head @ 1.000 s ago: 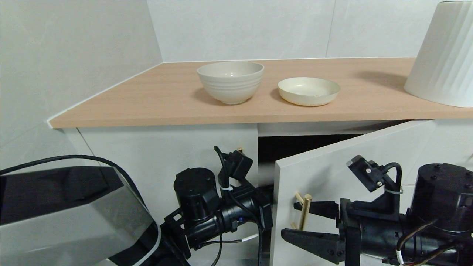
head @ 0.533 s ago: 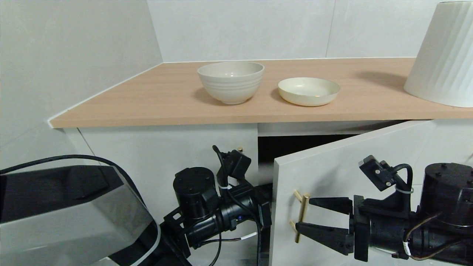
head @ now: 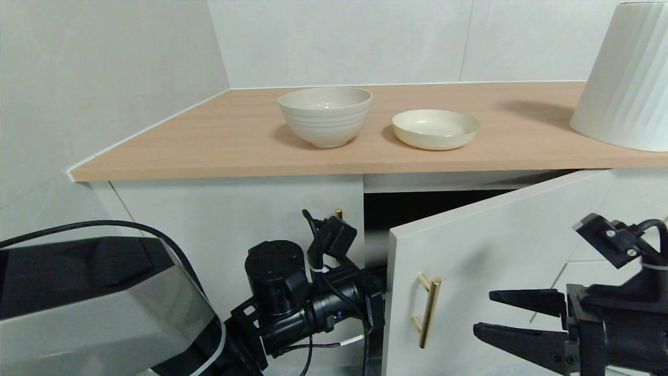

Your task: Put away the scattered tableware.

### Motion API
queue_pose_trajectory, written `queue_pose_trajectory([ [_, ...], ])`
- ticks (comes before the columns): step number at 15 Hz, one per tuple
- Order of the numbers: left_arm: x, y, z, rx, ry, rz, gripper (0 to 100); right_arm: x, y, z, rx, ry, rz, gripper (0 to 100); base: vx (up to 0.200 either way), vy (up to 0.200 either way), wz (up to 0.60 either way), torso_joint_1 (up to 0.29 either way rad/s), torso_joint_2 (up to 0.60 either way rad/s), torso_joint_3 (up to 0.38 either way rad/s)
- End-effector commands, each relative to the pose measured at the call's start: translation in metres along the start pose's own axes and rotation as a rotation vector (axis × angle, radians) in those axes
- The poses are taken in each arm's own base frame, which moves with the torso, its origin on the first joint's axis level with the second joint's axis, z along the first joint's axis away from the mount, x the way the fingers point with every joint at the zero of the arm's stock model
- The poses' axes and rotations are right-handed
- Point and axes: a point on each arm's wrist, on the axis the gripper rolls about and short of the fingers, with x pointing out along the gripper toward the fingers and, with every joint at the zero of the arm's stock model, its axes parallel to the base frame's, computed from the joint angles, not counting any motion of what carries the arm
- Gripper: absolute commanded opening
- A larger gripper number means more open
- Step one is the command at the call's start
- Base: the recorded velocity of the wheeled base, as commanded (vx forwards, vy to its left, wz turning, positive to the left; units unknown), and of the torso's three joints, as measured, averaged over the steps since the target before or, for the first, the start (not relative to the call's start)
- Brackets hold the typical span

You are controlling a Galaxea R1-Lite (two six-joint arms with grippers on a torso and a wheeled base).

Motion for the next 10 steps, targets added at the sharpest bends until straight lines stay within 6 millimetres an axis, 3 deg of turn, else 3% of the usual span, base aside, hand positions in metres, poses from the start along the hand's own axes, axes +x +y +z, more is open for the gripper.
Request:
queue_pose_trajectory([
  [1,-0.0008,-0.0004,-0.0011,-0.002,0.004,0.002,0,-0.0181,0.0102,0.0045,-0.030,-0.063,0.019,100,0.000,0.000,0.00,0.000,0.00,0.000],
  [3,-0.0007,-0.0006,-0.0003,-0.001,0.002,0.001,0,-0.0177,0.0099,0.0040,-0.029,-0.060,0.018,100,0.000,0.000,0.00,0.000,0.00,0.000],
  [9,0.0038,-0.0002,0.0021,0.001,-0.002,-0.002,0,-0.0177,0.0126,0.0082,-0.039,-0.071,0.032,100,-0.200,0.000,0.00,0.002,0.00,0.001],
  [10,0.0063,0.0011,0.0028,-0.001,0.002,0.001,0,-0.0177,0.0127,0.0084,-0.041,-0.073,0.032,100,0.000,0.000,0.00,0.000,0.00,0.000],
])
